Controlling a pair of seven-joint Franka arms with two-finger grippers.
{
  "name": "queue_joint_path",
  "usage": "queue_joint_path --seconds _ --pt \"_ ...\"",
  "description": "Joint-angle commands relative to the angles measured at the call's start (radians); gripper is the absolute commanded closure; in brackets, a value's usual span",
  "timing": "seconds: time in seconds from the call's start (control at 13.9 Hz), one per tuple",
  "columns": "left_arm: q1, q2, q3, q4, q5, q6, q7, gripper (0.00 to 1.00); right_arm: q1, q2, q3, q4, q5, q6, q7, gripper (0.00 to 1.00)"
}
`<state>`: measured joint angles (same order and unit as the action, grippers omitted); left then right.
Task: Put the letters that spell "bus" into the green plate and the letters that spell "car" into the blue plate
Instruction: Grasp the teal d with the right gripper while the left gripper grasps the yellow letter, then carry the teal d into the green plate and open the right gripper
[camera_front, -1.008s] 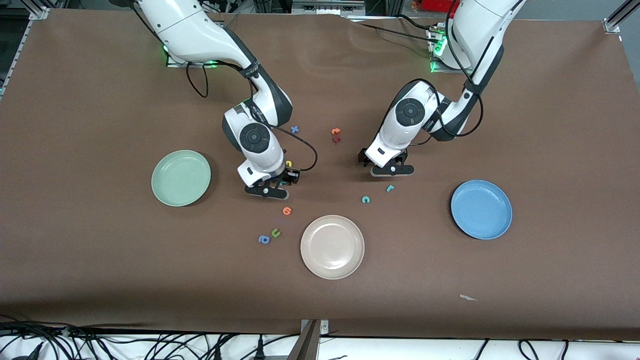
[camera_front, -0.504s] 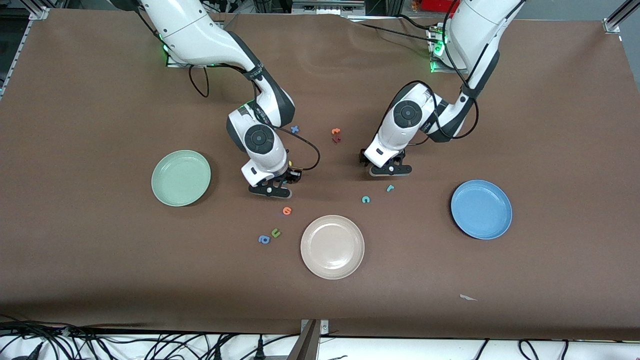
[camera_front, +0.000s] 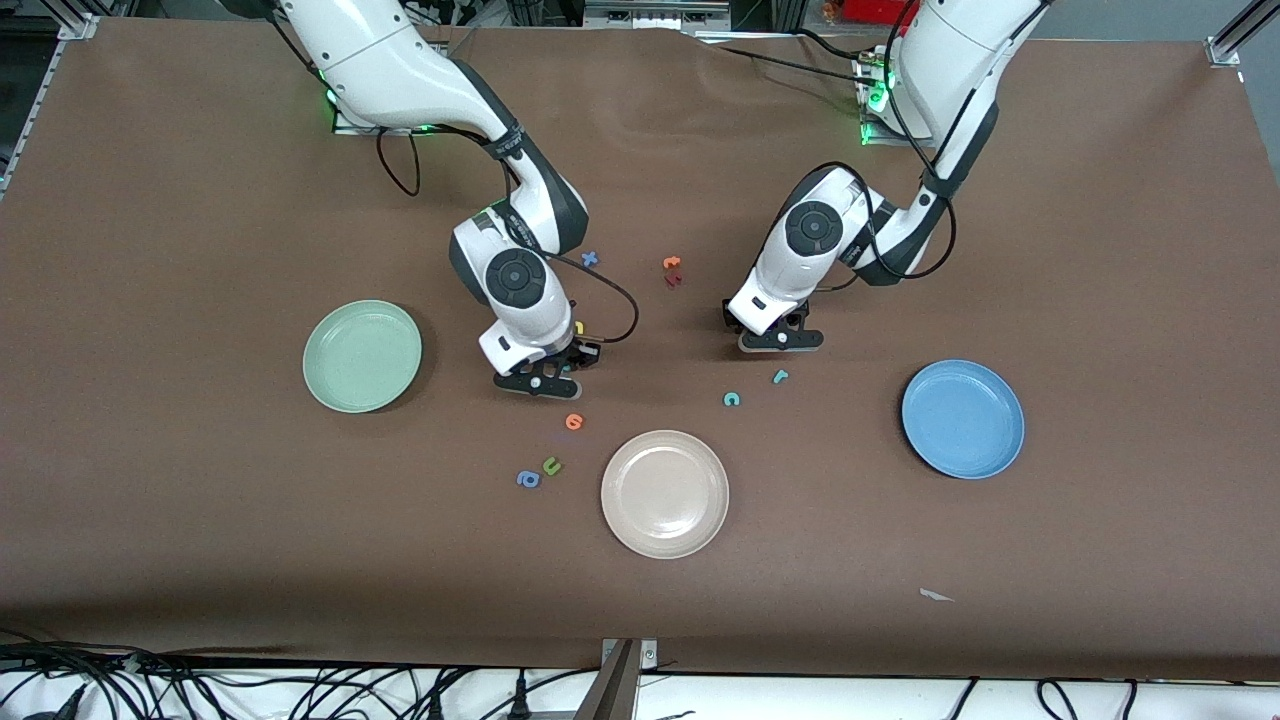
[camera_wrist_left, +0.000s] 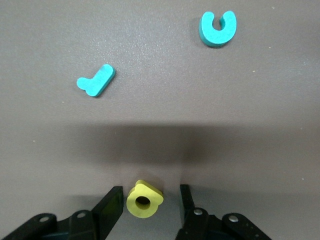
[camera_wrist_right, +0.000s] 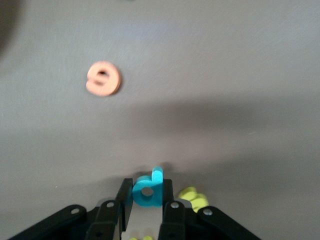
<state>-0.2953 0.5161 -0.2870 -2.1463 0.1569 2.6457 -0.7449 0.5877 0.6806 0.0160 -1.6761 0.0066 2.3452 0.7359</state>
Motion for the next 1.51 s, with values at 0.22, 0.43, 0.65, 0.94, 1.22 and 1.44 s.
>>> queue_joint_path --seconds 0.22,0.43,0.65,0.94,1.22,1.44 --pt "-0.008 -0.005 0.006 -0.018 0.053 0.004 -0.045 0.58 -0.017 -0.246 -0.180 -0.133 0.009 -0.233 -0.361 0.86" --pt "-0.008 -0.007 0.006 -0.018 0.053 0.000 -0.044 0.66 -0.037 -0.343 -0.263 -0.285 0.013 -0.225 -0.576 0.86" --pt "-0.008 -0.007 0.006 -0.018 0.053 -0.003 -0.044 0.69 -0.037 -0.369 -0.332 -0.426 0.016 -0.149 -0.673 0.86" --pt "-0.008 -0.007 0.006 -0.017 0.061 -0.004 -0.044 0.73 -0.039 -0.366 -0.367 -0.606 0.018 0.098 -0.739 0.78" --pt "0.005 -0.019 0.008 0.063 0.061 -0.132 -0.028 0.77 -0.040 -0.365 -0.369 -0.602 0.018 0.100 -0.728 0.17" --pt "0.060 -0.022 0.009 0.187 0.061 -0.292 0.059 0.77 -0.036 -0.375 -0.361 -0.541 0.018 0.019 -0.685 0.17"
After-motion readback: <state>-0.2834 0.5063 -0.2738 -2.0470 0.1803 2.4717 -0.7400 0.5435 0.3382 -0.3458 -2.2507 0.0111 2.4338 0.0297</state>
